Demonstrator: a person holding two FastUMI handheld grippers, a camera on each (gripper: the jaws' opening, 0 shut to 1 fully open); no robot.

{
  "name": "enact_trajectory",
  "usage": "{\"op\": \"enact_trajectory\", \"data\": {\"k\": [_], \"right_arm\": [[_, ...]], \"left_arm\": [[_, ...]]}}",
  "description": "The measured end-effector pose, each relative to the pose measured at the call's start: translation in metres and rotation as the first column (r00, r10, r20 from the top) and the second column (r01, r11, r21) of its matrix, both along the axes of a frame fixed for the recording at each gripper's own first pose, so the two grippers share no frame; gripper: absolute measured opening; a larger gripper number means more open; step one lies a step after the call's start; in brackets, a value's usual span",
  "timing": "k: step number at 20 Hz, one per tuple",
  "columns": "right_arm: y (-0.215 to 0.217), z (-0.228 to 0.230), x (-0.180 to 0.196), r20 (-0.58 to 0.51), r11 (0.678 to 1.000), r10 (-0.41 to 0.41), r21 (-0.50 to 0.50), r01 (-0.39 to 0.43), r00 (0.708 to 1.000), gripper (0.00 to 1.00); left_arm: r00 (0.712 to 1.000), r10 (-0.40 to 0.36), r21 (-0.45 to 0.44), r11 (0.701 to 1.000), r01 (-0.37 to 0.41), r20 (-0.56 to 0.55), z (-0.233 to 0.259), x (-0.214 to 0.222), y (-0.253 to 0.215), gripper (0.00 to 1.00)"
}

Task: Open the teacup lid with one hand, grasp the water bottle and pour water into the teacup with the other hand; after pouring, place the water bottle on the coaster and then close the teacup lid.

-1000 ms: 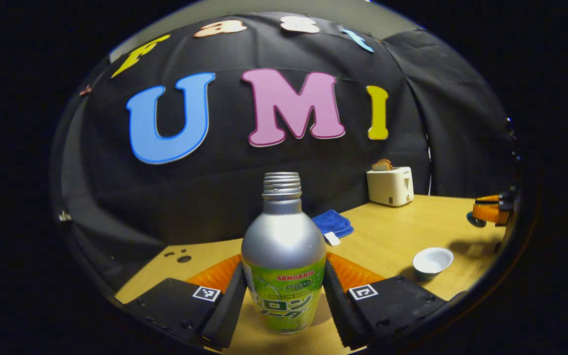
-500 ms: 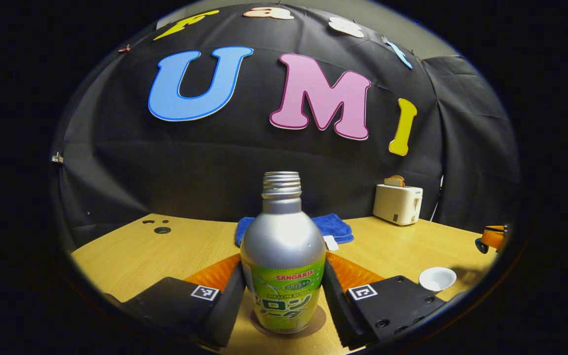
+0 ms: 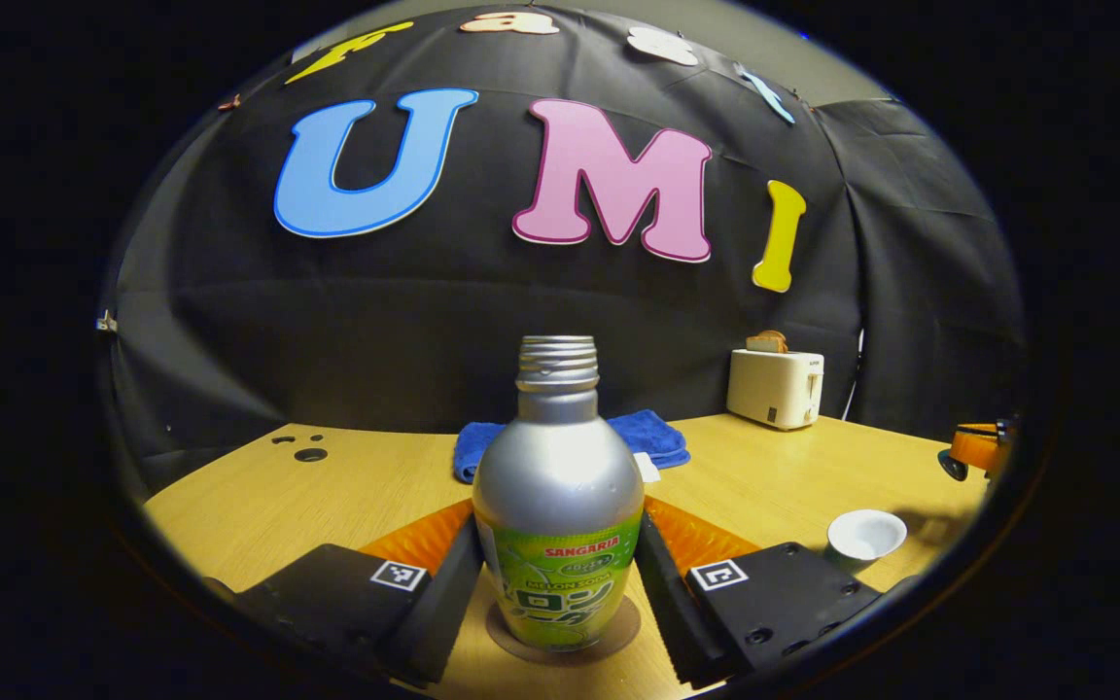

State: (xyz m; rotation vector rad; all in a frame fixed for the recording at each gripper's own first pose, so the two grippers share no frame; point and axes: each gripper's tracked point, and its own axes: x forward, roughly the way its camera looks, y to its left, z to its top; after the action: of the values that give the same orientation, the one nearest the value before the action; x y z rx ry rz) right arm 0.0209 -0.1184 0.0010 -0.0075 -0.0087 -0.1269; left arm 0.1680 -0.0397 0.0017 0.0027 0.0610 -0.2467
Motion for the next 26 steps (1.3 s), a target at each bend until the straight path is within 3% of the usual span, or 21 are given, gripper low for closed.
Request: {"op": "enact_trajectory", "data": {"k": [3,4,6,7,9,10,15,17,20,21,23,26], "right_arm": [[0.0,0.0,-0.001,0.0,1.0,0.0,0.0,0.0,1.0,0.33],[0.0,0.0,0.0,0.0,1.0,0.0,0.0,0.0,1.0,0.29],[0.0,0.0,0.0,0.0,1.0,0.0,0.0,0.0,1.0,0.29],[0.0,0.0,0.0,0.0,1.0,0.0,0.0,0.0,1.0,0.29],[0.0,0.0,0.0,0.0,1.0,0.0,0.0,0.0,1.0,0.33],[0.0,0.001,-0.001,0.0,1.0,0.0,0.0,0.0,1.0,0.28],[0.0,0.0,0.0,0.0,1.0,0.0,0.0,0.0,1.0,0.29],[0.0,0.0,0.0,0.001,1.0,0.0,0.0,0.0,1.0,0.33],[0.0,0.0,0.0,0.001,1.0,0.0,0.0,0.0,1.0,0.24],[-0.001,0.0,-0.001,0.001,1.0,-0.007,0.0,0.007,1.0,0.28],[-0.006,0.001,-0.002,0.003,0.999,-0.037,-0.001,0.037,0.999,0.28],[0.001,0.0,-0.004,0.001,0.999,-0.032,-0.001,0.032,0.999,0.29]], "left_arm": [[1.0,0.0,0.037,0.999,0.0,0.0,-0.002,-0.005,-0.001,0.84],[1.0,0.004,0.034,0.999,-0.004,0.0,0.0,-0.006,0.0,0.84],[1.0,0.008,0.026,1.0,-0.008,0.0,0.0,-0.009,0.0,0.89],[1.0,0.011,0.023,1.0,-0.011,-0.003,0.0,-0.011,0.0,0.96],[0.999,0.026,0.033,0.999,-0.025,-0.032,-0.006,-0.017,0.003,0.97],[0.998,0.038,0.04,0.999,-0.036,-0.054,-0.01,-0.02,0.006,0.97],[0.992,0.054,0.01,0.999,-0.054,-0.112,-0.021,-0.04,0.012,0.97],[0.992,0.07,0.004,0.998,-0.07,-0.102,-0.02,-0.052,0.019,0.97],[0.993,0.095,-0.012,0.995,-0.096,-0.067,-0.014,-0.075,0.029,0.97],[0.994,0.106,0.002,0.994,-0.106,-0.039,-0.012,-0.081,0.033,0.97],[0.987,0.162,0.045,0.986,-0.161,-0.006,-0.011,-0.092,0.047,0.97],[0.985,0.172,-0.005,0.985,-0.172,-0.008,-0.012,-0.11,0.051,0.97]]}}
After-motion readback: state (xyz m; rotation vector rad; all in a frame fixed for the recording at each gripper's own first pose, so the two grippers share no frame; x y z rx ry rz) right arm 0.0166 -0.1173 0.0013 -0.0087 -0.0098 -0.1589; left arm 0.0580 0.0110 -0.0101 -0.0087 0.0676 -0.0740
